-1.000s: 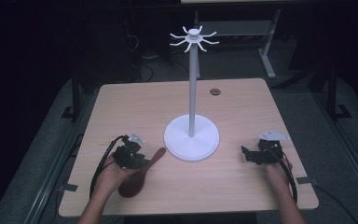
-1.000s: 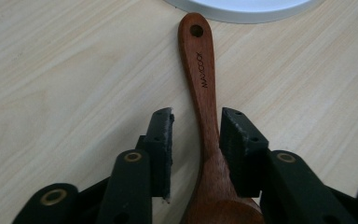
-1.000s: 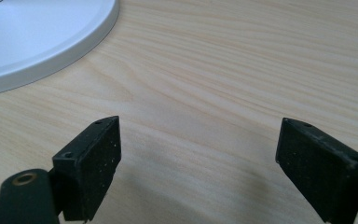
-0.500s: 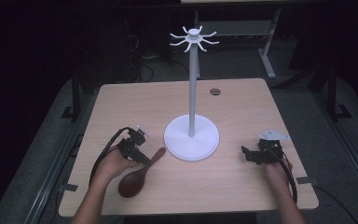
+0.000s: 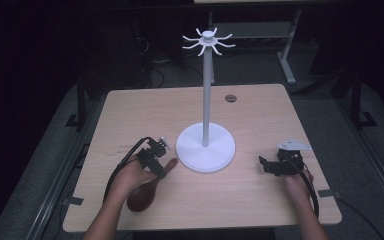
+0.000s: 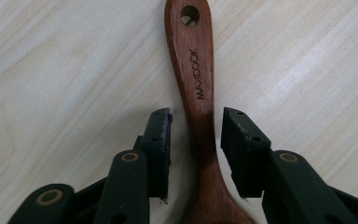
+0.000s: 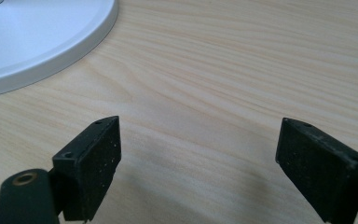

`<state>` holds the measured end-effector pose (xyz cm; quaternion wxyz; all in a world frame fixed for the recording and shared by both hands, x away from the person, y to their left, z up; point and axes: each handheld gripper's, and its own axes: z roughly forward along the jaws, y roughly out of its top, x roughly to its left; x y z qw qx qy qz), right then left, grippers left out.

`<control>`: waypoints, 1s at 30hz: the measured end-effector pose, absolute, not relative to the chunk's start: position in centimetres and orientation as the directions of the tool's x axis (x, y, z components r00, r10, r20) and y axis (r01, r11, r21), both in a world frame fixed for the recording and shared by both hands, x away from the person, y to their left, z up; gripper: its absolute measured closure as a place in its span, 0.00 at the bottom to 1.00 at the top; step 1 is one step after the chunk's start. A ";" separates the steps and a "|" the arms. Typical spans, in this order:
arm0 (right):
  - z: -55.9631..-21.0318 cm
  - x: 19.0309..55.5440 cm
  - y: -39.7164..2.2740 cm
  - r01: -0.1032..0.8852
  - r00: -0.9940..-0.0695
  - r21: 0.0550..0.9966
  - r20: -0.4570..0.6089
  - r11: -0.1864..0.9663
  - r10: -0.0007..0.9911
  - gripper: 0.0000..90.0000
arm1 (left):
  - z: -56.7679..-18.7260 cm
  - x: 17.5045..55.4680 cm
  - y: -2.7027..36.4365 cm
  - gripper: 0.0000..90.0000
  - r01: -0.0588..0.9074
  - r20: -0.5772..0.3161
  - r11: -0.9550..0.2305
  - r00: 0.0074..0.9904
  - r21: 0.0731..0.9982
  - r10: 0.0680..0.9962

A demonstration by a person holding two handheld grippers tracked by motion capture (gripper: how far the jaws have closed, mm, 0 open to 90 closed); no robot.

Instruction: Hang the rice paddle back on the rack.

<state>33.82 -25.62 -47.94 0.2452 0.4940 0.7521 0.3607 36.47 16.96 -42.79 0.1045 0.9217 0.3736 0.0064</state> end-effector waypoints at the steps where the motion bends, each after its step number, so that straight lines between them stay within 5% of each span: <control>1: -47.9 33.8 -25.6 0.567 -0.392 0.785 -0.012 0.251 0.920 0.15 | -42.8 36.5 16.8 0.71 0.687 -0.065 -0.700 0.721 0.197 0.689; 30: -47.9 33.8 -25.6 0.566 -0.391 0.785 -0.013 0.251 0.920 0.15 | -43.4 36.0 16.4 0.84 0.695 -0.012 -0.690 0.706 0.201 0.708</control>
